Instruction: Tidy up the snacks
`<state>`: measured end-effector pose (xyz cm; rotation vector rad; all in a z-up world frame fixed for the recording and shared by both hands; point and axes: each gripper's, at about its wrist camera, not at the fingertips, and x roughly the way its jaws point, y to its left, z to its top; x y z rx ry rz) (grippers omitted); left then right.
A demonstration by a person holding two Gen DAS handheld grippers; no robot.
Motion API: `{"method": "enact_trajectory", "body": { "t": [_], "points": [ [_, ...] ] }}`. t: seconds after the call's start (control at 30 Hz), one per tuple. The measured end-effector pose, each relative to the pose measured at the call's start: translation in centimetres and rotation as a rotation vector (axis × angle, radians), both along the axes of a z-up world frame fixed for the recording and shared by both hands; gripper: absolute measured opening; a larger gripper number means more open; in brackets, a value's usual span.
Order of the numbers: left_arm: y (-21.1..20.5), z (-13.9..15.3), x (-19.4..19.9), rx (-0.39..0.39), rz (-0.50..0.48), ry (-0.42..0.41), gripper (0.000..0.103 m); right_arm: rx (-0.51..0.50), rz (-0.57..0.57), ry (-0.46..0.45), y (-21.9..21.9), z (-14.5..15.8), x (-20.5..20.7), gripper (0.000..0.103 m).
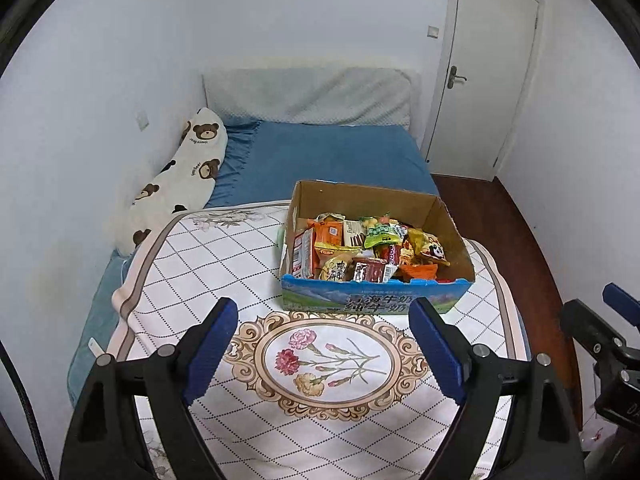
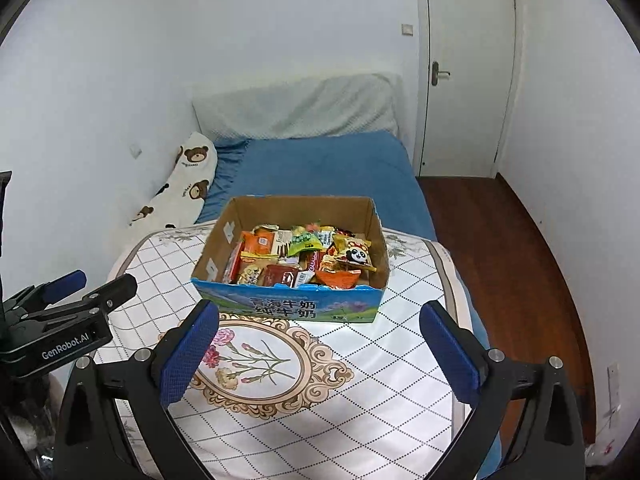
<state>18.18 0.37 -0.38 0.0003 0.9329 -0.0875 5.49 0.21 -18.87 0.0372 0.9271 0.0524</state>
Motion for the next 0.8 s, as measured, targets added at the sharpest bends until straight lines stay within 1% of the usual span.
{"method": "enact_trajectory", "body": {
  "t": [0.07, 0.23, 0.3, 0.33, 0.37, 0.53, 0.8],
  "points": [
    [0.1, 0.2, -0.4, -0.004, -0.003, 0.0, 0.088, 0.0, 0.003, -0.008, 0.2, 0.7, -0.7, 0.102],
    [0.0, 0.6, -1.1, 0.01, 0.0, -0.026, 0.088, 0.001, 0.008, -0.005, 0.4, 0.9, -1.3, 0.103],
    [-0.2, 0.5, -1.0, 0.021, -0.001, -0.038, 0.093, 0.001, 0.006, -0.002, 0.4, 0.7, -1.2, 0.103],
    [-0.3, 0.5, -1.0, 0.024, -0.002, -0.04, 0.099, 0.001, 0.006, 0.0, 0.4, 0.5, -1.1, 0.103],
    [-0.4, 0.4, -0.9, 0.024, -0.007, -0.047, 0.101, -0.001, 0.003, 0.001, 0.4, 0.4, -0.9, 0.103],
    [-1.0, 0.1, 0.0, 0.05, -0.003, -0.077, 0.101, -0.027, -0.005, -0.015, 0.5, -0.2, 0.1, 0.103],
    [-2.0, -1.2, 2.4, 0.071, 0.017, -0.074, 0.102, -0.049, -0.046, -0.036, -0.2, -1.5, 2.7, 0.103]
  ]
}}
